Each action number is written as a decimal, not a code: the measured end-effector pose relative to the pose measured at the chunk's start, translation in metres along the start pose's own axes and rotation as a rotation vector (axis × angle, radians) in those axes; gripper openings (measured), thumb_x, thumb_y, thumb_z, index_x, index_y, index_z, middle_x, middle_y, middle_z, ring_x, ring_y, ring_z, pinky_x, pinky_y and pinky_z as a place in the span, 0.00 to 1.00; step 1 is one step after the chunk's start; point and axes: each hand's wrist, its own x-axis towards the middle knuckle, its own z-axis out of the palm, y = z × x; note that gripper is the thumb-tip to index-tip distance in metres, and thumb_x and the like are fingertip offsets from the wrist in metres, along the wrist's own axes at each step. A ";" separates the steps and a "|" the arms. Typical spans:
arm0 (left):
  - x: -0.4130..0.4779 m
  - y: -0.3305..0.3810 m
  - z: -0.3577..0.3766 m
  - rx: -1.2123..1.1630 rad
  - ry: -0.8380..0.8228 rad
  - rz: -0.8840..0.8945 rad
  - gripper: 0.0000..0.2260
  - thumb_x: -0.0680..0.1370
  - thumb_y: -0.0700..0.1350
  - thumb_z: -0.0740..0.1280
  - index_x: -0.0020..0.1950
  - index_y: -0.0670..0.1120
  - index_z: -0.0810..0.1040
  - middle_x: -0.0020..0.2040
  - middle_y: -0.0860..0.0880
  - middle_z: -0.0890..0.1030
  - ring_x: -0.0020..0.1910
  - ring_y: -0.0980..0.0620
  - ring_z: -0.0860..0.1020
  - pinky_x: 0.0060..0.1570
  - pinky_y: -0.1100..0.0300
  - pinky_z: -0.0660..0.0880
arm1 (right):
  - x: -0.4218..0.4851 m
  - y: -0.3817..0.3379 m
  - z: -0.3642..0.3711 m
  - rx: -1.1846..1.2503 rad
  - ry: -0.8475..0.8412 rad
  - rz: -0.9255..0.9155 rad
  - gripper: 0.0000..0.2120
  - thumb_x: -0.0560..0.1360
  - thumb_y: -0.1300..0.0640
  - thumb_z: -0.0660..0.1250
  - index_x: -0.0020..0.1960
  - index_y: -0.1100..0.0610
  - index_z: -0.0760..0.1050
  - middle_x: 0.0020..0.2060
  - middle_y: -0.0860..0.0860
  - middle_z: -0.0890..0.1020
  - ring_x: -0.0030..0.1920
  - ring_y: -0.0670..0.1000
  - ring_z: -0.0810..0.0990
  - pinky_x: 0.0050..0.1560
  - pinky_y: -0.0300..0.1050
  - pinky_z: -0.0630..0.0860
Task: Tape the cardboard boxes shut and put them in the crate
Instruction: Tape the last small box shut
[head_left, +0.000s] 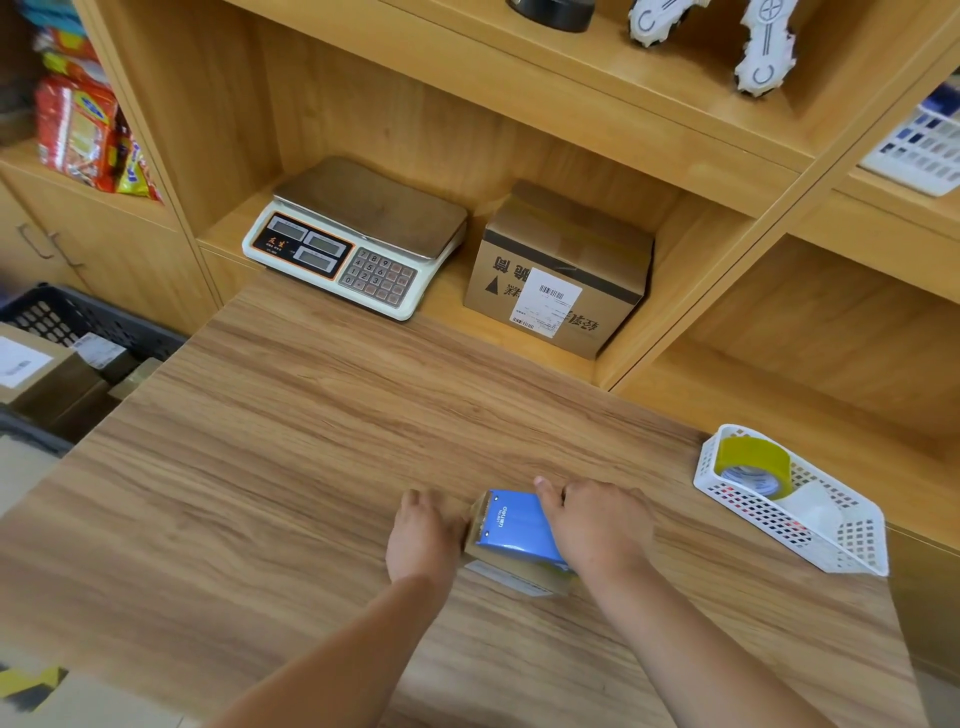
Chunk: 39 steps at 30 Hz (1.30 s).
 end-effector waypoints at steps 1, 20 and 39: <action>0.001 -0.001 -0.002 -0.010 0.011 -0.014 0.19 0.74 0.48 0.68 0.64 0.47 0.71 0.60 0.49 0.69 0.58 0.47 0.74 0.48 0.58 0.69 | 0.000 0.000 0.000 0.002 0.000 0.004 0.28 0.80 0.39 0.45 0.45 0.52 0.79 0.43 0.50 0.83 0.46 0.54 0.79 0.48 0.45 0.67; 0.006 0.022 -0.036 0.099 -0.643 0.395 0.51 0.66 0.42 0.77 0.78 0.51 0.46 0.74 0.56 0.61 0.72 0.56 0.63 0.66 0.67 0.62 | -0.004 0.003 -0.002 0.047 -0.004 0.067 0.26 0.80 0.39 0.45 0.37 0.52 0.72 0.41 0.50 0.82 0.38 0.54 0.71 0.45 0.46 0.65; 0.020 0.031 -0.034 0.201 -0.601 0.394 0.46 0.61 0.46 0.80 0.74 0.52 0.62 0.68 0.56 0.71 0.67 0.56 0.70 0.65 0.60 0.68 | -0.013 0.050 -0.013 0.189 -0.156 -0.343 0.36 0.63 0.37 0.68 0.67 0.41 0.59 0.58 0.44 0.75 0.54 0.49 0.74 0.58 0.46 0.62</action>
